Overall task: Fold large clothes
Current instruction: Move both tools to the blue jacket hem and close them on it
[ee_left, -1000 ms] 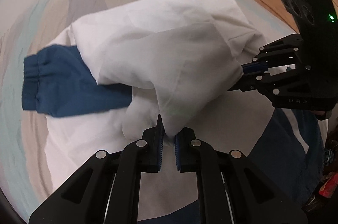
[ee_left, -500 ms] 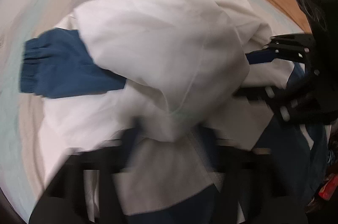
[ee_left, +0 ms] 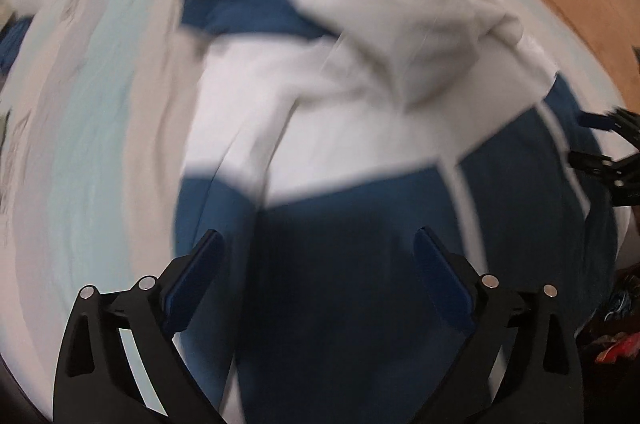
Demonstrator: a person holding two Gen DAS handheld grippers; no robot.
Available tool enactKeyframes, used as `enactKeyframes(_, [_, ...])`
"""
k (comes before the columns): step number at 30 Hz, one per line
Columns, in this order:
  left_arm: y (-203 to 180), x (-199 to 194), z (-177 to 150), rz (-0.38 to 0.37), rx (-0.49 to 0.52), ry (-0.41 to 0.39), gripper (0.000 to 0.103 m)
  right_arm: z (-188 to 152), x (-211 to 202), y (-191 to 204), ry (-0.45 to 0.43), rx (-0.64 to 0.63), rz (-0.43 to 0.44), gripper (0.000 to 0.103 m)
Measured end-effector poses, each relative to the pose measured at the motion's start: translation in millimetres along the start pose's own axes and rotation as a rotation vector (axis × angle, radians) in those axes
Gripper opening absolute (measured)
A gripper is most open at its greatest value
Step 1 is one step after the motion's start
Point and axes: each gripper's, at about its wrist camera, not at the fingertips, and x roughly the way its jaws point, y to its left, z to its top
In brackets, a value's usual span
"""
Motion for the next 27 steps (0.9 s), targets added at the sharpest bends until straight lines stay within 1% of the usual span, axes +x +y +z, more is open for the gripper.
enactKeyframes(1, [9, -1, -11, 0.015, -0.021, 0.032, 0.094, -15, -2, -4, 0.036, 0.018, -0.016, 0.085])
enactKeyframes(2, [11, -2, -16, 0.026, -0.032, 0.047, 0.094, -27, -3, -7, 0.065, 0.033, -0.027, 0.085])
enactKeyframes(5, [28, -11, -46, 0.061, -0.090, 0.105, 0.094, -61, -7, -18, 0.137, 0.069, -0.062, 0.085])
enactKeyframes(6, [30, -12, -51, 0.064, -0.104, 0.113, 0.094, -73, -6, -23, 0.167, 0.089, -0.073, 0.085])
enactKeyframes(9, [39, -14, -70, 0.069, -0.150, 0.145, 0.094, -96, -4, -32, 0.219, 0.136, -0.083, 0.085])
enactKeyframes(12, [42, -14, -82, 0.060, -0.172, 0.172, 0.094, -112, -1, -37, 0.258, 0.172, -0.071, 0.085])
enactKeyframes(15, [39, -14, -95, 0.035, -0.177, 0.198, 0.094, -120, 0, -37, 0.276, 0.197, -0.023, 0.085])
enactKeyframes(17, [35, -13, -103, 0.018, -0.171, 0.225, 0.094, -126, 3, -35, 0.292, 0.189, -0.013, 0.085])
enactKeyframes(20, [28, -12, -112, -0.003, -0.142, 0.245, 0.094, -134, 6, -37, 0.315, 0.202, 0.020, 0.085])
enactKeyframes(23, [23, -11, -115, -0.020, -0.133, 0.265, 0.094, -141, 8, -38, 0.328, 0.201, 0.037, 0.085])
enactKeyframes(24, [23, -10, -119, -0.027, -0.132, 0.287, 0.094, -146, 9, -41, 0.332, 0.199, 0.037, 0.085])
enactKeyframes(27, [21, -12, -133, -0.043, -0.132, 0.309, 0.094, -152, 10, -45, 0.337, 0.218, 0.050, 0.085])
